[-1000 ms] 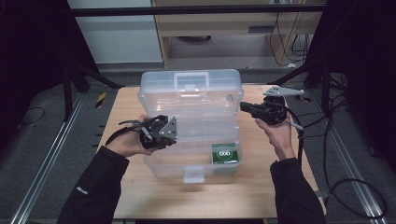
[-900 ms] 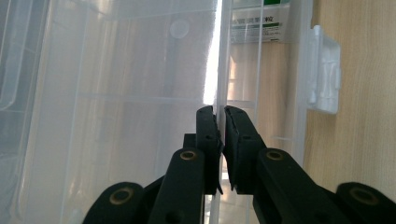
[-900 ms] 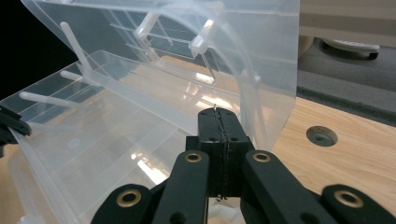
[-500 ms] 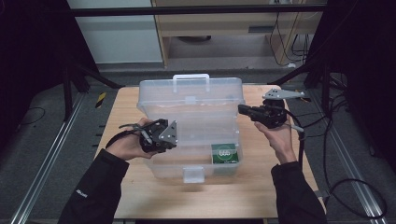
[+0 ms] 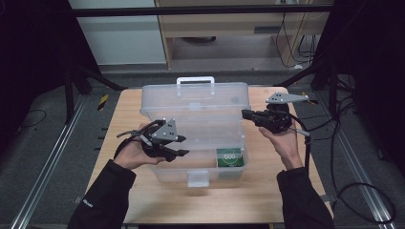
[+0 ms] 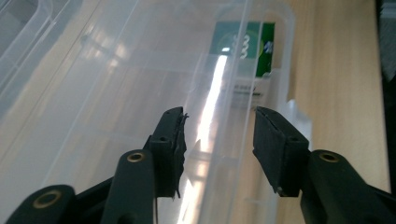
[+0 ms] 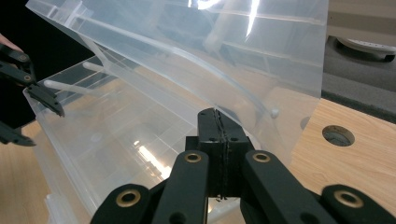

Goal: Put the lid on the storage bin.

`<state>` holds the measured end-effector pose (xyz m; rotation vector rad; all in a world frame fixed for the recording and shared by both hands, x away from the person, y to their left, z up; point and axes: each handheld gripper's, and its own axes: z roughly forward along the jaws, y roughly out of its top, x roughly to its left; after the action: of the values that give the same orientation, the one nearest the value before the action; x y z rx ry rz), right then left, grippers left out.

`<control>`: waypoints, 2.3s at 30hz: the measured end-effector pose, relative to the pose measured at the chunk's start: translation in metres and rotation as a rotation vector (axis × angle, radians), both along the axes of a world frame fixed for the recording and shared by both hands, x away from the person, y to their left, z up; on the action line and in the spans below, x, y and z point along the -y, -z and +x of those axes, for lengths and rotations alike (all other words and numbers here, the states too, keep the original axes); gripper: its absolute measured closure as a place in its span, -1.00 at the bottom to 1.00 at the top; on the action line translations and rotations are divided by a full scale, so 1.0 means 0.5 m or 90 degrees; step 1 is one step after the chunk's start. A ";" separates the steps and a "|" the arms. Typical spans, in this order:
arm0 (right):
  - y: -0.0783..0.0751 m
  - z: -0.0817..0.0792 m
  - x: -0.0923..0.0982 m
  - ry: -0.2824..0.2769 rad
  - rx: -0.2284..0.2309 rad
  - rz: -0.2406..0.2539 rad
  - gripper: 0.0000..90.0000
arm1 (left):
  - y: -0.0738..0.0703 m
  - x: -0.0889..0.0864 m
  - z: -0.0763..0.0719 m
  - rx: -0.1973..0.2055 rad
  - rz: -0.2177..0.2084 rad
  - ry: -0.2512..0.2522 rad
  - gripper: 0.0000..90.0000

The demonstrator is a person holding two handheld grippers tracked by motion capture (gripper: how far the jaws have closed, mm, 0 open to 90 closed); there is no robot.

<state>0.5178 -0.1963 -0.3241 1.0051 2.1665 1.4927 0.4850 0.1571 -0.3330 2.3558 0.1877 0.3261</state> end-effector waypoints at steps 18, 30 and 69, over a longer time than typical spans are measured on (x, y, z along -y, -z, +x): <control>0.013 -0.013 0.014 -0.001 -0.015 -0.003 1.00 | 0.023 0.007 -0.023 -0.017 -0.174 -0.073 0.41; 0.012 -0.020 0.009 -0.001 -0.013 -0.016 1.00 | 0.028 -0.020 -0.031 -0.013 -0.246 -0.124 0.83; 0.071 -0.070 -0.001 0.001 -0.010 -0.017 1.00 | 0.065 -0.169 -0.071 0.014 -0.312 -0.319 0.99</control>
<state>0.4826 -0.1955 -0.3598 1.0111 2.1906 1.4556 0.4494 0.2415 -0.3657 1.7948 0.7629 0.4821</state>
